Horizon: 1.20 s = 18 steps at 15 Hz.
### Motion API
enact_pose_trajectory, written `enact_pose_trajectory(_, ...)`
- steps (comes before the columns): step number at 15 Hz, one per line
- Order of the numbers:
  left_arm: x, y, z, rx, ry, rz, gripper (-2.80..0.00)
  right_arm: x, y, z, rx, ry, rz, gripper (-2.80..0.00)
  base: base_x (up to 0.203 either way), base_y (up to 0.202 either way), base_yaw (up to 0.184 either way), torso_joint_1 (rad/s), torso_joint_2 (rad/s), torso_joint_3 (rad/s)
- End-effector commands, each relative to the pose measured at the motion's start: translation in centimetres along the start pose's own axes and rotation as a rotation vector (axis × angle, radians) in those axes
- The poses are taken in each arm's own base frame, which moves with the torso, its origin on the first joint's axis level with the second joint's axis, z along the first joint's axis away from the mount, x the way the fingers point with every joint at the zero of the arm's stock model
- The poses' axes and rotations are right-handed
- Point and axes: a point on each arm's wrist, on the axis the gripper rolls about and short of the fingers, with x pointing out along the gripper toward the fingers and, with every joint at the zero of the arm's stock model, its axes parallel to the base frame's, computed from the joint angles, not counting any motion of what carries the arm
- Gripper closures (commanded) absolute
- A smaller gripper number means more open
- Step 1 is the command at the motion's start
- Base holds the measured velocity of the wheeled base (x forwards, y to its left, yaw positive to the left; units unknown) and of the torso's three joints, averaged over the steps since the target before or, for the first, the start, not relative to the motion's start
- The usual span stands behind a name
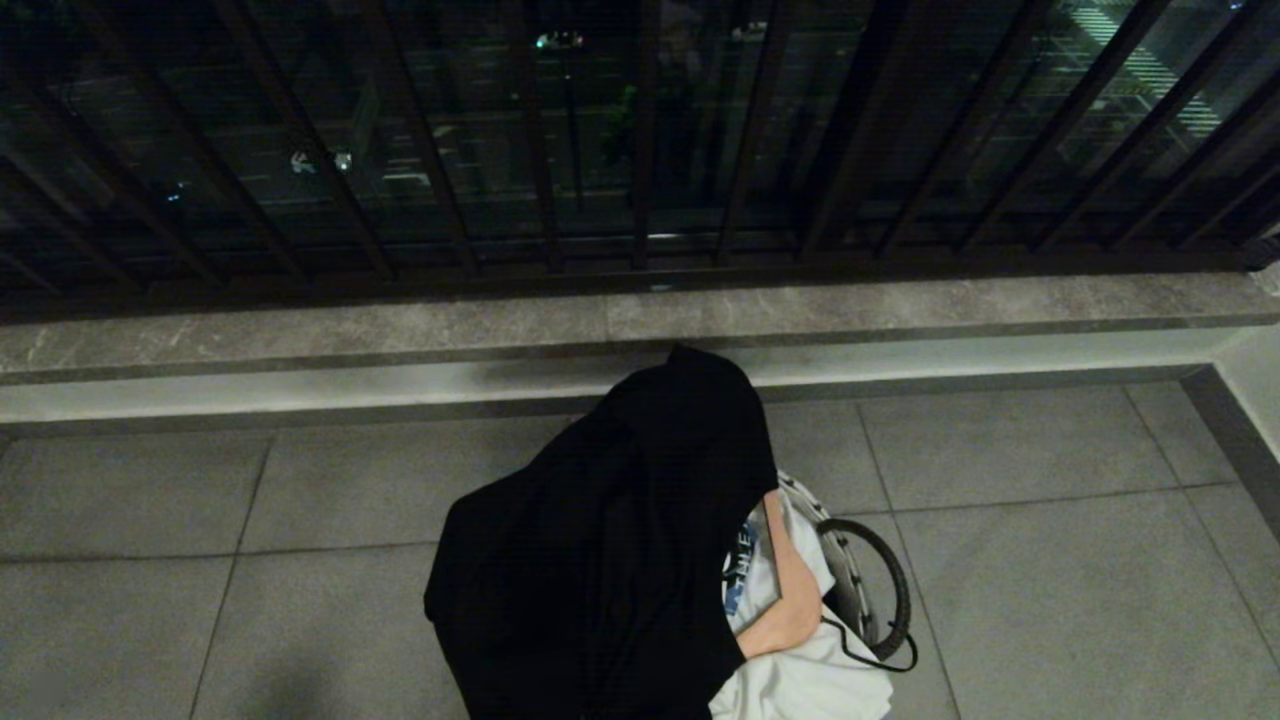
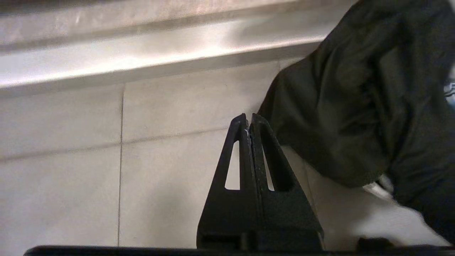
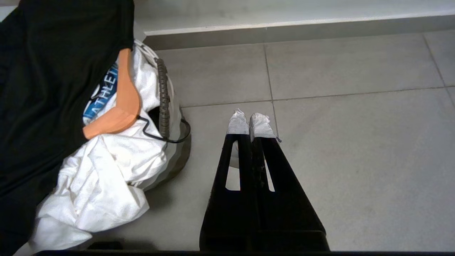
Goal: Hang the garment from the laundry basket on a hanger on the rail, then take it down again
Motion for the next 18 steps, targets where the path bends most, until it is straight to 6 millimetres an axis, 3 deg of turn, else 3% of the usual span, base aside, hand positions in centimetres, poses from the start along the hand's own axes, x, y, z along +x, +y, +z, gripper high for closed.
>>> enact_pose_trajectory(1,0.9,0.1,2.5,0.002,0.043,-0.056,0.00,0.0,0.0,0.0,0.001,0.001,0.000,0.00,0.000,0.000,0.000,0.000,0.00,0.000)
enact_pose_trajectory(3,2.3,0.1,4.8,0.012,0.109,-0.205,0.00,0.0,0.0,0.0,0.001,0.000,0.000,0.00,0.000,0.000,0.000,0.000,0.00,0.000)
enact_pose_trajectory(7,7.6,0.1,9.5,0.004,0.283,-0.510,0.00,0.0,0.0,0.0,0.001,0.001,0.000,0.00,0.000,0.000,0.000,0.000,0.00,0.000)
enact_pose_trajectory(10,11.8,-1.8,11.7,0.017,0.426,-0.816,0.00,0.0,0.0,0.0,0.001,-0.001,0.000,0.00,0.000,0.000,0.000,0.000,0.00,0.000)
enact_pose_trajectory(13,15.8,-6.5,11.1,0.091,0.611,-1.018,0.00,0.0,0.0,0.0,0.001,0.000,0.000,0.00,0.000,0.000,0.000,0.000,0.00,0.000)
enact_pose_trajectory(18,20.8,-16.9,7.4,0.264,0.704,-1.021,0.00,0.0,0.0,0.0,0.001,0.000,0.000,0.00,0.000,0.000,0.000,0.000,0.00,0.000)
